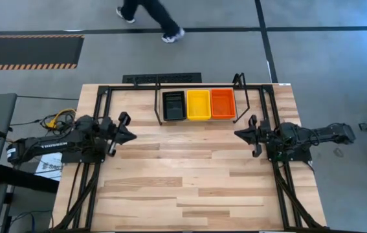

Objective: Stack baskets on shelf by color
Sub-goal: Return to Home Position

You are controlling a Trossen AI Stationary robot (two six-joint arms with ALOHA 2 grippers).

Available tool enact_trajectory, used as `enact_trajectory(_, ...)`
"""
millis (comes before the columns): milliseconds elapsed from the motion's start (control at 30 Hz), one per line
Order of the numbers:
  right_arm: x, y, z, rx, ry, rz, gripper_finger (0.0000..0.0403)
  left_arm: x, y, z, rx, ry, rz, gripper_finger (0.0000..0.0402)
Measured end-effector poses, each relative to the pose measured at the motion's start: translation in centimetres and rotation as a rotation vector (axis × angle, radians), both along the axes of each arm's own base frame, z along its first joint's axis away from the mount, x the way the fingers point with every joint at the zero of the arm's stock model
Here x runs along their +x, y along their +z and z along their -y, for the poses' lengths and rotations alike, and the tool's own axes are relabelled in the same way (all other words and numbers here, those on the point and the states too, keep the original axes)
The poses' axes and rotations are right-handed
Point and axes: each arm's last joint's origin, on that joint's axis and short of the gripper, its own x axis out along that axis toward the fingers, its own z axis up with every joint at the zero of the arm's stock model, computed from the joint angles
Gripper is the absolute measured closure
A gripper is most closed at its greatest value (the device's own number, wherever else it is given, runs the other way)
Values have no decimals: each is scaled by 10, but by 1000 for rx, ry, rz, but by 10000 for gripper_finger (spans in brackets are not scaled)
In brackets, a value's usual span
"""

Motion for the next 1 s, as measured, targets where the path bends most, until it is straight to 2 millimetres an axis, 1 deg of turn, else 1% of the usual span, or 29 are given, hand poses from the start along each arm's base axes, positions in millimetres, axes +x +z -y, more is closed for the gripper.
enact_trajectory(267,0,0,-3,-2,31,0,379,-8,0,7,35,-11,5,401)
enact_trajectory(500,-1,2,-5,-129,27,14,379,-22,-5,11,65,30,-7,401)
enact_trajectory(700,-1,3,-5,-160,18,18,379,-21,-10,10,51,28,-49,401)
enact_trajectory(1000,-1,4,-4,-129,21,31,379,-19,-21,8,2,93,-169,401)
